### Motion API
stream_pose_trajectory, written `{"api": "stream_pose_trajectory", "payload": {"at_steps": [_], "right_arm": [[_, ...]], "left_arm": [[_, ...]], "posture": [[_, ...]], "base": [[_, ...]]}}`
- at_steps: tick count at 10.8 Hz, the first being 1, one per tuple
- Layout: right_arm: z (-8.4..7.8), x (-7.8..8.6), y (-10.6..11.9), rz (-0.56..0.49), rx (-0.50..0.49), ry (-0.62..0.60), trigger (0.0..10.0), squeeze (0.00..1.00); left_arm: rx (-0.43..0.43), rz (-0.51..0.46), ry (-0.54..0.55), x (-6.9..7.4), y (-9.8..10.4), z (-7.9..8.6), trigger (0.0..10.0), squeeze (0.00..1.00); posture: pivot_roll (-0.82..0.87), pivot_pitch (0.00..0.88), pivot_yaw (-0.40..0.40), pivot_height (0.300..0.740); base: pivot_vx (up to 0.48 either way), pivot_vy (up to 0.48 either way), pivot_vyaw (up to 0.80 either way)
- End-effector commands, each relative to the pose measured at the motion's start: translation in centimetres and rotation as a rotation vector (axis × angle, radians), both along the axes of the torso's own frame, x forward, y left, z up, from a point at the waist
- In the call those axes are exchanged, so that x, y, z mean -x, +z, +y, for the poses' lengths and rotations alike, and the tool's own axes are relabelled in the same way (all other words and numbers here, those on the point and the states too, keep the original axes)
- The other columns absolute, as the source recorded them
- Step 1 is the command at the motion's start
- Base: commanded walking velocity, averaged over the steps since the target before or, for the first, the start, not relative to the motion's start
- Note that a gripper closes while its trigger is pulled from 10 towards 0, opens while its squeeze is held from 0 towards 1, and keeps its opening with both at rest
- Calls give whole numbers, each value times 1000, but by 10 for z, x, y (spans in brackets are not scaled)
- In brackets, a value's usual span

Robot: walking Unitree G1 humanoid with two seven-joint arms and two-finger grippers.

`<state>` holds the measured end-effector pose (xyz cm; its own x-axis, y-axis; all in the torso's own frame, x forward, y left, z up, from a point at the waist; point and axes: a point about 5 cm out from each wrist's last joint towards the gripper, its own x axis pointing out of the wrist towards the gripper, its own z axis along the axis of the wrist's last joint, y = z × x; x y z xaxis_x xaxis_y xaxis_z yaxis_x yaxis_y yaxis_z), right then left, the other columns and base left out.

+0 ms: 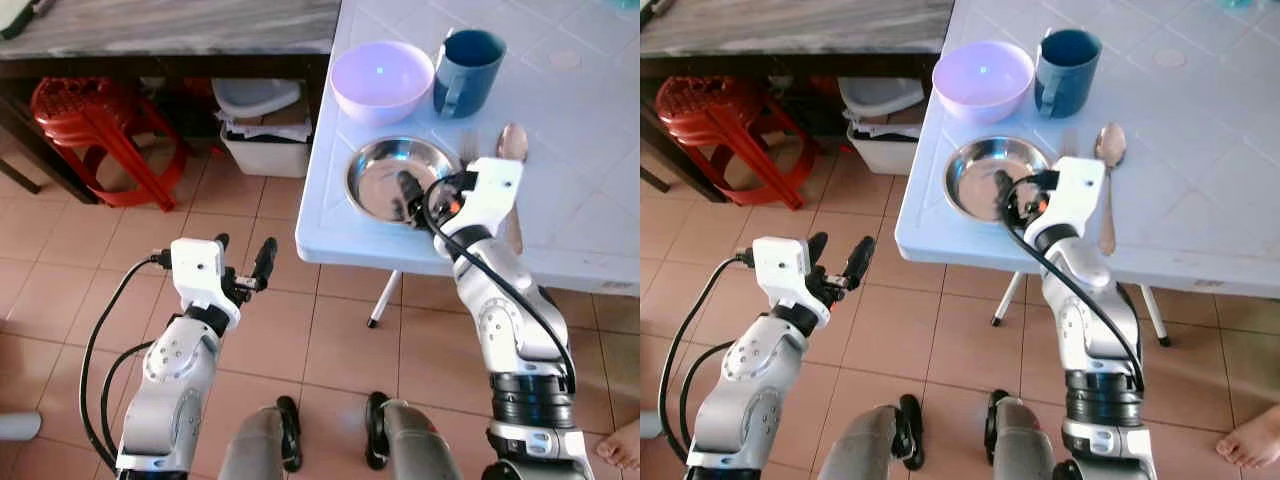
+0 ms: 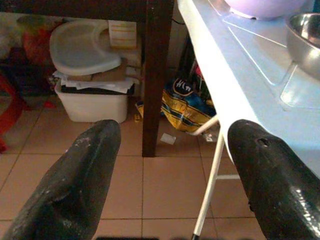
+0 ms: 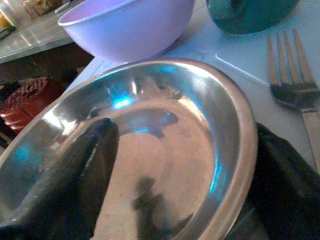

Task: Setting the table

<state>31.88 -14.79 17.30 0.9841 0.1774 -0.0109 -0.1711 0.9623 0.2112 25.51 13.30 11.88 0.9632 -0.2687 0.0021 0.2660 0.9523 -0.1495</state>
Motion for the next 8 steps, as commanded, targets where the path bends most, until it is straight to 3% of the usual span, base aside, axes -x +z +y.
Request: {"api": "stream_pose_trajectory", "payload": {"at_steps": [1, 3, 5, 6, 8], "right_arm": [[8, 1, -5, 35, 1, 35, 0, 0], [4, 2, -14, 114, 65, 9, 0, 0], [-5, 0, -20, 167, 74, -45, 0, 0], [-11, 0, -24, 203, 74, -79, 0, 0], [-17, 1, -31, 256, 94, -115, 0, 0]], "left_arm": [[-16, 17, 14, 2, -5, 4, 10000, 0], [-12, 18, 11, 2, -5, 3, 10000, 0], [-44, -23, -109, 11, -3, -5, 10000, 0], [9, -17, -178, 17, -2, -9, 10000, 0], [30, -43, -233, 18, 3, -12, 10000, 0]], "posture": [[-14, 242, 108, 740], [-19, 246, 106, 740], [-22, 247, 106, 740], [-20, 247, 105, 740], [-20, 247, 99, 740]], "base": [[0, 0, 0], [0, 0, 0], [0, 0, 0], [0, 0, 0], [0, 0, 0]]}}
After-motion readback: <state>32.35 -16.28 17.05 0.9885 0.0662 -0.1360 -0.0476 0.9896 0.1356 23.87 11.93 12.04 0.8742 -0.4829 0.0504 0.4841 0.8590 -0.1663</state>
